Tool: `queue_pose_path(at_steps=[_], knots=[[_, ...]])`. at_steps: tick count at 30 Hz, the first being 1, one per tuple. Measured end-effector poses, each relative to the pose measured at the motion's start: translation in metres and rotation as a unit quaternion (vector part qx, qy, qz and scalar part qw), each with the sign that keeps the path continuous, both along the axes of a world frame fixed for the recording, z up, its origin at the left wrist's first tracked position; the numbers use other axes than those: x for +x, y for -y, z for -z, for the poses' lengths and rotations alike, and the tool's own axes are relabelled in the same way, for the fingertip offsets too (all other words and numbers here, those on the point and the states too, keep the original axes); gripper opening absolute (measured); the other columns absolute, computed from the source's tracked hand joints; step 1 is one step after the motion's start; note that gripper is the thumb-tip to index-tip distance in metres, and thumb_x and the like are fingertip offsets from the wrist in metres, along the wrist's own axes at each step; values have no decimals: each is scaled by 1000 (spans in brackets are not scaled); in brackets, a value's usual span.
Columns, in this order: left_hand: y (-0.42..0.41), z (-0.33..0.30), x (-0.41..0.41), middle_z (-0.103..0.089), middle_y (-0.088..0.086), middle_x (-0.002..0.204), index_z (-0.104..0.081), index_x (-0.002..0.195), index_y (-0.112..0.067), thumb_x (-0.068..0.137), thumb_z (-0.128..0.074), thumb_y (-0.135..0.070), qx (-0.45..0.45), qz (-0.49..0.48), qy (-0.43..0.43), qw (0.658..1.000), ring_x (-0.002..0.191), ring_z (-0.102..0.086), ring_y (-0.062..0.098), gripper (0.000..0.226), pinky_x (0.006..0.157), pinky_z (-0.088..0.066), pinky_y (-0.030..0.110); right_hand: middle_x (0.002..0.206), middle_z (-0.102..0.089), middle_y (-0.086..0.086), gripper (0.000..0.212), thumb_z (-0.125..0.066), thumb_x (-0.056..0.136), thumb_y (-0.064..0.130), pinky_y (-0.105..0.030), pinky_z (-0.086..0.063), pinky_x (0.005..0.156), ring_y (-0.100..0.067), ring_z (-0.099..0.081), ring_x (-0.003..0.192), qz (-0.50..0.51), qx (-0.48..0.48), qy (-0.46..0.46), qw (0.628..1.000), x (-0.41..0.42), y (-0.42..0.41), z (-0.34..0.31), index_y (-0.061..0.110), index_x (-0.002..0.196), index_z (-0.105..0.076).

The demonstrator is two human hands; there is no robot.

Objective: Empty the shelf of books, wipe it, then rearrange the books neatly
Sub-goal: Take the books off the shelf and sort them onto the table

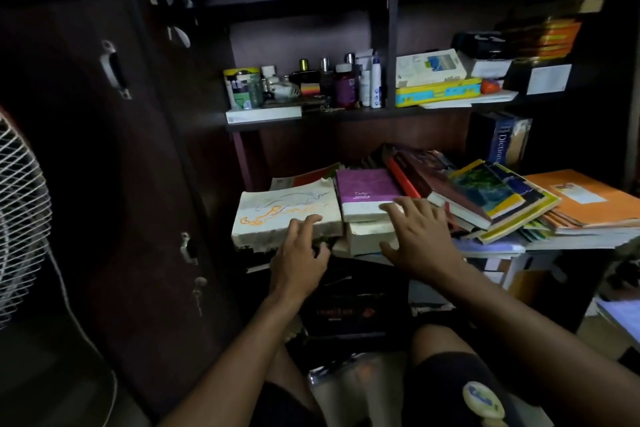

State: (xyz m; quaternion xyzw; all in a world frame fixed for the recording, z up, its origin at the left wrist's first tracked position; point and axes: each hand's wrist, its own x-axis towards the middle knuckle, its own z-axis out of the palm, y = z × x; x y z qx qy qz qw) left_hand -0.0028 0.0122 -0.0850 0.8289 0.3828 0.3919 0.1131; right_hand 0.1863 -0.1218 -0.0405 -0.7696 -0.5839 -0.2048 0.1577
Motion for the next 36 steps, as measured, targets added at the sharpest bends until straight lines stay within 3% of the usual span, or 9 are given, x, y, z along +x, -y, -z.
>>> queue_pose_path(at_steps=[2, 5, 11, 14, 18, 20, 26, 33, 36], knots=[[-10, 3, -15, -66, 2, 107, -55, 112, -22, 95, -65, -24, -166, -64, 199, 964, 83, -68, 20, 20, 62, -54, 31, 139, -50, -4, 68, -68, 83, 47, -45, -36, 101, -30, -45, 126, -55, 20, 4, 998, -20, -10, 0, 22, 143, -46], [-18, 11, -30, -68, 15, 111, -51, 122, -10, 95, -71, -28, -445, -49, 472, 759, 91, -73, 28, 38, 69, -63, 38, 148, -42, -7, 74, -60, 87, 46, -43, -33, 109, -30, -38, 134, -84, -22, -4, 996, -49, -38, 1, 21, 151, -33], [-32, -14, -23, -65, 10, 124, -43, 141, -19, 80, -85, -38, -496, -10, 585, 642, 99, -72, 28, 77, 57, -61, 34, 155, -29, -17, 87, -62, 89, 46, -57, -21, 118, -38, -29, 142, -54, -148, 89, 983, -75, -96, -8, 21, 157, -14], [-37, -23, -16, -61, 7, 126, -38, 137, -26, 82, -84, -28, -458, -28, 562, 688, 105, -70, 30, 72, 63, -64, 40, 147, -38, -14, 76, -62, 89, 47, -55, -30, 110, -36, -37, 133, -47, -143, 89, 985, -74, -107, -9, 21, 150, -23], [-60, -42, -35, -61, -3, 123, -39, 135, -38, 88, -73, -36, -307, -11, 364, 879, 104, -67, 21, 58, 87, -58, 43, 141, -45, -7, 70, -60, 89, 54, -50, -33, 103, -30, -42, 127, -45, -105, 50, 992, -62, -118, -16, 23, 144, -31], [-77, -41, -52, -52, 0, 128, -42, 143, -34, 91, -66, -35, -265, -84, 217, 936, 111, -58, 21, 57, 89, -48, 36, 141, -47, -6, 66, -59, 91, 53, -49, -34, 101, -30, -43, 126, -45, -101, 44, 993, -62, -123, -22, 23, 144, -32], [-82, -8, -63, -26, 3, 161, -33, 153, -14, 92, -65, -34, -243, -112, 61, 961, 147, -23, 27, 72, 118, -29, 43, 143, -45, -6, 59, -52, 94, 56, -48, -33, 101, -31, -42, 126, -59, -95, 69, 991, -65, -127, -11, 27, 143, -35], [-58, -6, -55, -37, 3, 143, -41, 146, -20, 92, -70, -30, -315, -129, 237, 910, 123, -49, 25, 62, 91, -44, 35, 144, -45, -4, 67, -57, 93, 50, -47, -31, 102, -30, -45, 127, -88, -110, 100, 985, -59, -116, -3, 27, 148, -26], [-47, -9, -52, -23, 3, 157, -37, 151, -18, 91, -71, -37, -251, -150, 203, 934, 140, -34, 28, 72, 108, -40, 41, 146, -46, -3, 65, -58, 94, 46, -45, -30, 105, -30, -44, 130, -101, -102, 81, 986, -56, -112, -2, 27, 149, -27]])
